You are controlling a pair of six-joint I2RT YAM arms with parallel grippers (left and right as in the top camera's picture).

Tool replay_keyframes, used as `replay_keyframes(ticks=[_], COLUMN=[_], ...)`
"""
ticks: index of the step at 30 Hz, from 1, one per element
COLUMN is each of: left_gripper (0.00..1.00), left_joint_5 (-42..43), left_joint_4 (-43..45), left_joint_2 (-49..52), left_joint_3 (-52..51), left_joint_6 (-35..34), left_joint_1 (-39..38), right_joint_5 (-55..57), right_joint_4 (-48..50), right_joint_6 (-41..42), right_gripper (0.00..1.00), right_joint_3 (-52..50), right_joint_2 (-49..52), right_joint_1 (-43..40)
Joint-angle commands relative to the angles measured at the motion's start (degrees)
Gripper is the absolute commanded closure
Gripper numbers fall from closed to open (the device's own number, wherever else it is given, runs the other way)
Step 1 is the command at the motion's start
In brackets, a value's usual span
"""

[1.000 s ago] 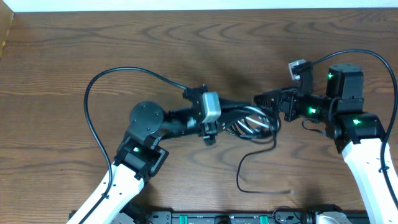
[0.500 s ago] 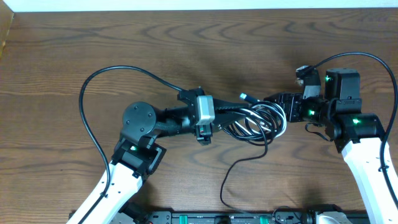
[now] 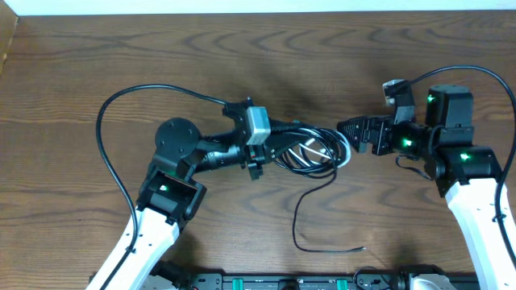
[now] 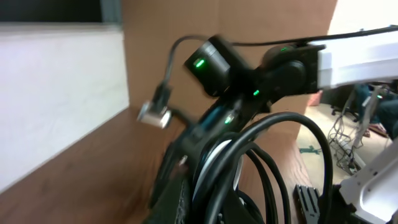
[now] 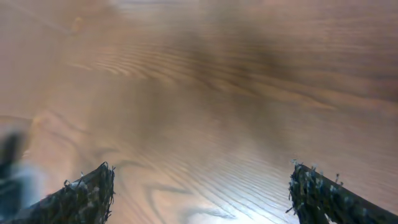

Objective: Untangle cables

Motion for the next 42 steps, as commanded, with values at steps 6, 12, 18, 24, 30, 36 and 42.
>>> replay_keyframes(ticks=[6,12,18,24,30,36,42], left_gripper=[0.93,0.93,0.92,0.92,0.93,0.93,0.93], left_joint_5=[-1.0,-14.8,-21.3,-22.0,-23.1,-29.7,-31.0], left_joint_4=[-2.6,-4.5,-5.4,-5.4,-5.4,-5.6,-5.6], left_joint_2=[-0.6,-0.6,-0.6,-0.6,-0.6,-0.6,-0.6], left_joint_3=[1.2,1.2,1.2,1.2,1.2,1.2,1.2], left_joint_6=[-1.7,-17.6,-34.1,-37.6,-38.6,-44.2,-44.4], left_joint_1=[2.1,2.1,2.1,2.1,2.1,2.5,2.5], right_joint_5=[-16.3,-16.7,-16.7,-14.5,-14.5,-14.5,-14.5], right_joint_4=[3.2,3.6,3.6,3.2,3.0,0.7,-1.0], right_joint_6=[-3.4,-3.3,-3.2,-3.2,-3.3,-6.3,-10.1], right_gripper=[0.1,0.13,0.12,0.12,0.13,0.15,0.15], right_joint_3=[0.5,0.5,0.5,0.5,0.5,0.5,0.5], right_joint_2=[-0.2,-0.2,-0.2,-0.2,-0.2,-0.2,-0.2], right_joint_1=[-0.6,-0.6,-0.6,-0.6,-0.6,-0.6,-0.6])
